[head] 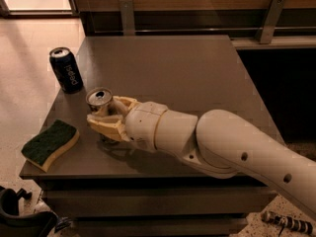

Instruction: Move redbull can near sponge

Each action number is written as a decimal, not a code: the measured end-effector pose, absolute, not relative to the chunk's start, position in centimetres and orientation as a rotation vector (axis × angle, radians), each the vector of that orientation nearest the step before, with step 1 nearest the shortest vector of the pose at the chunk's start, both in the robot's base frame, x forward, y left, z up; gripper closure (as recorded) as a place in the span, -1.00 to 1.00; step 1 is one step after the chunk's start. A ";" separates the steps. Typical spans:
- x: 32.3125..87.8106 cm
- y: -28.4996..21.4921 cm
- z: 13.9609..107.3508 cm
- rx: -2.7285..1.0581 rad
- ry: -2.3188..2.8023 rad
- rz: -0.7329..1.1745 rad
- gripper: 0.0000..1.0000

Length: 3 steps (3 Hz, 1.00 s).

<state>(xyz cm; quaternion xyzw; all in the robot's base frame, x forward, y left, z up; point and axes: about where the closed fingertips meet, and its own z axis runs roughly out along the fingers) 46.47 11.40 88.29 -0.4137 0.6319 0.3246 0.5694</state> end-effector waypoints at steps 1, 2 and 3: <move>46.4 11.6 88.3 -0.975 1.482 0.763 0.71; 46.3 11.7 88.4 -0.978 1.481 0.764 0.24; 46.2 11.9 88.4 -0.982 1.479 0.765 -0.25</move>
Offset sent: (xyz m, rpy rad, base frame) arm -0.0008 0.0015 0.0003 -0.0010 -0.0009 0.0029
